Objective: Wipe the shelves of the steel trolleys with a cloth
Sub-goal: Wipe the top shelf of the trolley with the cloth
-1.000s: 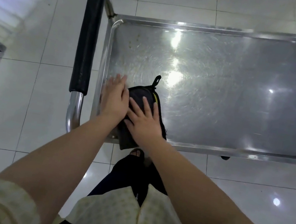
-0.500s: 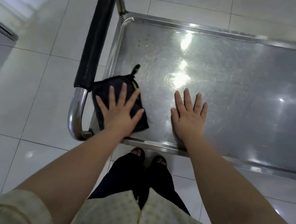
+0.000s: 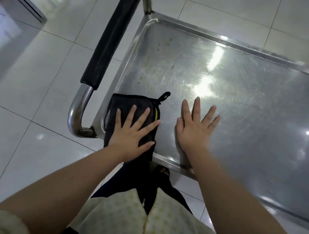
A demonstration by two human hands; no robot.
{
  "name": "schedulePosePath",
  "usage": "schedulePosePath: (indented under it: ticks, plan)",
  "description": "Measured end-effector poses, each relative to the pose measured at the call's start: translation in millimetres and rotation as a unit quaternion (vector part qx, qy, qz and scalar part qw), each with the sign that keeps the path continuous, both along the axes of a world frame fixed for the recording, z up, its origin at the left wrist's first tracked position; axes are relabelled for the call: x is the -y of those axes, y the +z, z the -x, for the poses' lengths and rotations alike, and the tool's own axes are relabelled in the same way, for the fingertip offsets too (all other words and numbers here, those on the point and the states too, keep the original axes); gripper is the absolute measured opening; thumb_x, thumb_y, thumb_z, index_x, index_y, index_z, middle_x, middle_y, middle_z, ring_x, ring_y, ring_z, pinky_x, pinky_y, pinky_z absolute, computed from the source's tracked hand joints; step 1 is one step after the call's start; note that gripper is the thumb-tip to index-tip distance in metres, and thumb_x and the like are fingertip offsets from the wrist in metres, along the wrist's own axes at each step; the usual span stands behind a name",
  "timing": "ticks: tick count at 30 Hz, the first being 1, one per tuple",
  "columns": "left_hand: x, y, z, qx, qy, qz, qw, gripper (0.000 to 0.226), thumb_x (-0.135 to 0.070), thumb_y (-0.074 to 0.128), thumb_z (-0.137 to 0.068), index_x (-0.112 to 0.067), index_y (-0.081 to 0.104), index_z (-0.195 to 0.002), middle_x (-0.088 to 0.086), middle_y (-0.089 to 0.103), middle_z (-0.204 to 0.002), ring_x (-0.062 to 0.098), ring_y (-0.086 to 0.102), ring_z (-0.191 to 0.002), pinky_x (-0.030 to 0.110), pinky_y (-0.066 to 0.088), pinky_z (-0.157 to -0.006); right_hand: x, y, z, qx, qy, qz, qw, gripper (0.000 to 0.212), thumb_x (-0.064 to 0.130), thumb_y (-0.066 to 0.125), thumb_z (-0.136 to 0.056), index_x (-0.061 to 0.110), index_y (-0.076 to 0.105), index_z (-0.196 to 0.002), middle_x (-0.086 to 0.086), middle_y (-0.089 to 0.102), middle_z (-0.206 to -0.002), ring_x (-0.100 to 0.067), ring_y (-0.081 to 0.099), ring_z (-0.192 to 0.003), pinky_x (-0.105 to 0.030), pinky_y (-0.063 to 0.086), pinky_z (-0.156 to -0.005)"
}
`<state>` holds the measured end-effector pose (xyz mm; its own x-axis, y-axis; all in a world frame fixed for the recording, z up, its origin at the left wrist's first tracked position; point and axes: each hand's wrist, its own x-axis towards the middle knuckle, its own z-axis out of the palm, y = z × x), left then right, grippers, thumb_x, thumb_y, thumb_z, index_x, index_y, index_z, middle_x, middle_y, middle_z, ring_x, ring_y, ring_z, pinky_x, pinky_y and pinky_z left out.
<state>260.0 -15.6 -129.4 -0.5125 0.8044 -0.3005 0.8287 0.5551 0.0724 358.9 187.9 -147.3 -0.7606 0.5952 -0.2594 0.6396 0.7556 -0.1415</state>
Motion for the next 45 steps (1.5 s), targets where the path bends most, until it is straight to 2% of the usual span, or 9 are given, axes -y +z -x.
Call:
schedulePosePath:
  ticks: [7, 13, 18, 23, 28, 32, 36, 39, 45]
  plan:
    - [-62, -1, 72, -0.027, -0.025, -0.008, 0.999, 0.067, -0.073, 0.011, -0.090, -0.050, -0.006, -0.150, -0.005, -0.008, -0.163, 0.033, -0.016, -0.148, 0.066, -0.009, -0.111, -54, 4, 50, 0.000, 0.000, -0.014, 1.000, 0.060, 0.057, 0.011, -0.098, 0.042, -0.001, -0.154, 0.006, -0.006, -0.165, -0.043, -0.017, -0.146, -0.064, -0.016, -0.112]
    - [-158, 0, 165, -0.015, 0.015, -0.019, 1.000, 0.065, -0.074, 0.011, -0.088, -0.054, -0.009, -0.147, -0.007, -0.013, -0.162, 0.032, -0.016, -0.147, 0.065, -0.010, -0.112, -62, -3, 53, -0.029, -0.002, -0.039, 0.999, 0.062, 0.059, 0.017, -0.099, 0.037, 0.004, -0.156, 0.002, 0.004, -0.165, -0.043, -0.012, -0.147, -0.066, 0.003, -0.115]
    - [-235, 2, 225, -0.015, 0.002, -0.013, 1.000, 0.066, -0.073, 0.010, -0.088, -0.051, -0.003, -0.149, -0.005, -0.012, -0.163, 0.033, -0.015, -0.147, 0.066, -0.008, -0.112, -65, -8, 55, -0.046, 0.000, -0.027, 0.999, 0.063, 0.058, 0.021, -0.098, 0.036, 0.010, -0.156, 0.002, 0.005, -0.165, -0.044, -0.007, -0.148, -0.068, 0.008, -0.113]
    - [-277, 2, 190, -0.018, -0.066, -0.026, 0.997, 0.068, -0.070, 0.012, -0.089, -0.046, 0.002, -0.152, -0.003, -0.007, -0.164, 0.039, -0.011, -0.147, 0.069, -0.006, -0.110, -67, -3, 60, -0.006, 0.000, -0.020, 1.000, 0.064, 0.059, 0.020, -0.097, 0.035, 0.012, -0.156, 0.000, 0.005, -0.165, -0.044, -0.007, -0.148, -0.069, 0.007, -0.113]
    - [-289, 2, 145, -0.004, -0.186, -0.041, 0.982, 0.063, -0.068, 0.018, -0.091, -0.049, 0.011, -0.151, -0.007, 0.002, -0.164, 0.033, -0.006, -0.149, 0.067, -0.003, -0.111, -69, 1, 59, -0.006, -0.007, -0.015, 1.000, 0.057, 0.055, 0.036, -0.094, 0.025, 0.039, -0.142, -0.007, 0.042, -0.149, -0.043, 0.000, -0.148, -0.068, 0.008, -0.114]
    - [-271, 2, 178, -0.006, -0.114, -0.049, 0.992, 0.066, -0.072, 0.019, -0.089, -0.051, 0.008, -0.150, -0.009, 0.002, -0.163, 0.029, -0.003, -0.150, 0.063, -0.005, -0.114, -72, 10, 56, -0.032, -0.004, 0.014, 0.999, 0.066, 0.056, 0.036, -0.094, 0.031, 0.021, -0.154, 0.003, 0.013, -0.164, -0.036, -0.008, -0.149, -0.063, 0.003, -0.116]
    - [-223, 3, 231, -0.042, 0.044, -0.023, 0.998, 0.067, -0.076, 0.011, -0.087, -0.051, 0.000, -0.149, -0.007, -0.001, -0.163, 0.030, -0.003, -0.149, 0.062, -0.007, -0.113, -125, 11, 34, 0.021, -0.084, 0.002, 0.996, 0.067, 0.066, 0.012, -0.094, 0.042, -0.008, -0.153, 0.008, -0.011, -0.162, -0.035, -0.015, -0.147, -0.060, -0.008, -0.117]
    - [-204, 7, 243, -0.050, 0.062, -0.004, 0.997, 0.067, -0.074, 0.009, -0.087, -0.050, 0.002, -0.150, -0.006, 0.000, -0.164, 0.029, -0.007, -0.149, 0.065, -0.005, -0.113, -169, 10, 10, 0.048, -0.150, 0.013, 0.987, 0.069, 0.070, 0.007, -0.090, 0.044, -0.012, -0.151, 0.008, -0.012, -0.163, -0.038, -0.015, -0.147, -0.061, -0.005, -0.116]
    - [-269, 3, 188, -0.023, 0.079, -0.007, 0.997, 0.069, -0.069, 0.017, -0.090, -0.044, 0.000, -0.152, -0.002, -0.010, -0.163, 0.039, -0.013, -0.147, 0.071, -0.008, -0.109, -169, 6, 3, 0.027, -0.132, -0.007, 0.991, 0.069, 0.068, 0.009, -0.094, 0.038, -0.008, -0.154, 0.005, -0.010, -0.164, -0.041, -0.012, -0.148, -0.063, -0.007, -0.115]
